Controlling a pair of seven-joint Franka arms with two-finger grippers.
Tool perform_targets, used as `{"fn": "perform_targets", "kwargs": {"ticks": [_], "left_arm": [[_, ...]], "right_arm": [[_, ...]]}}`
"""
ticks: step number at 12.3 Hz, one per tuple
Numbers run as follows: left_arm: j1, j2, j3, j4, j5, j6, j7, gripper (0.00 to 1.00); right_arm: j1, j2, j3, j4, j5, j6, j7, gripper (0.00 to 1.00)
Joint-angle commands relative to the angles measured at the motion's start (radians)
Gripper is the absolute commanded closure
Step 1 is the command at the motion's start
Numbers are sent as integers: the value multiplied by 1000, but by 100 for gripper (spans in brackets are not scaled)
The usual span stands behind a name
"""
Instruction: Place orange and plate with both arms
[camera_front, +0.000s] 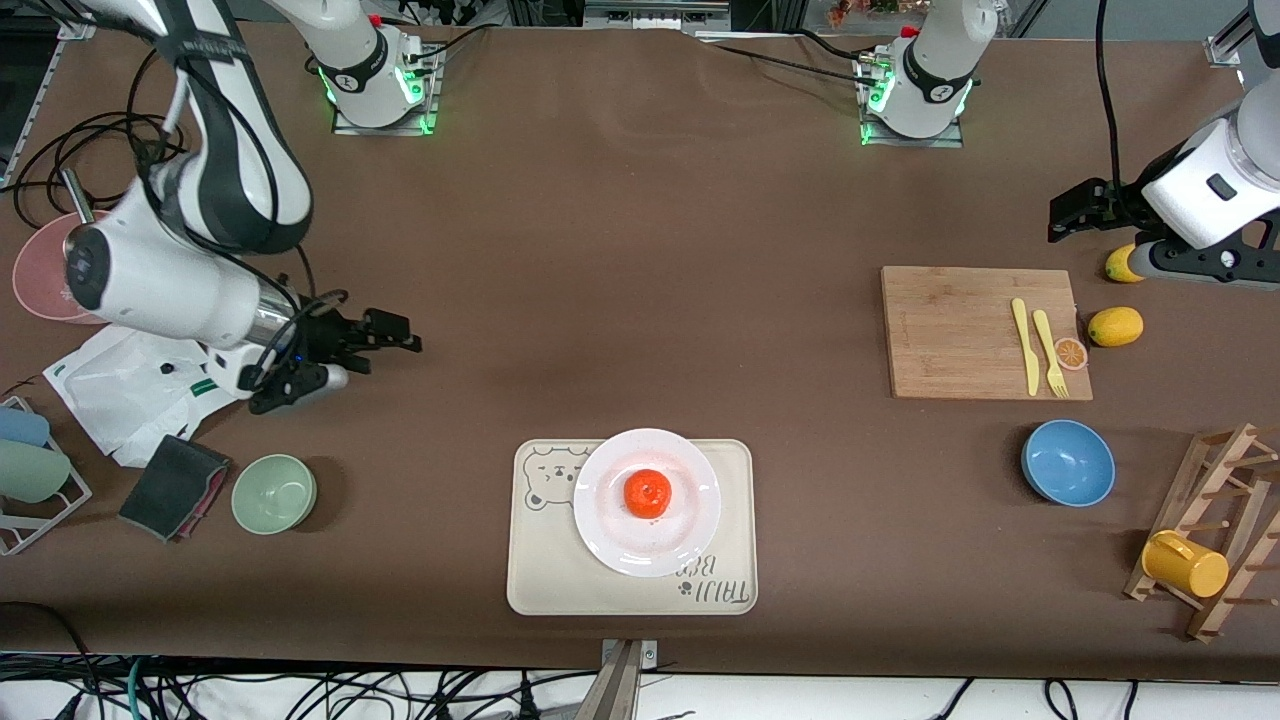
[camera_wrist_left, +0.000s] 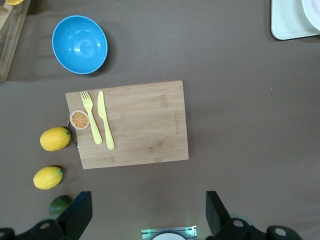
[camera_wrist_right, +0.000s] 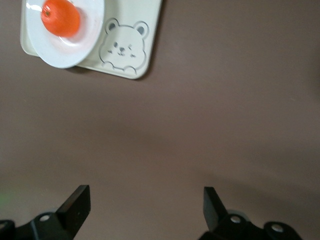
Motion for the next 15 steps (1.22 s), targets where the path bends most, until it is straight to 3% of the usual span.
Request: {"fn": "perform_targets", "kwargs": {"ticks": [1, 7, 12, 15], "left_arm": [[-4, 5, 2, 22, -10, -19, -3, 0], [-5, 5, 2, 22, -11, -19, -5, 0], [-4, 5, 2, 22, -11, -19, -5, 0], [-4, 5, 2, 22, -11, -19, -5, 0]], "right_arm": [[2, -139, 11, -29, -172, -103, 128, 0], [2, -244, 12, 67, -399, -261, 129, 0], [2, -239, 6, 170, -385, -391, 136, 0], [1, -236, -9, 180, -382, -407, 133, 0]]}}
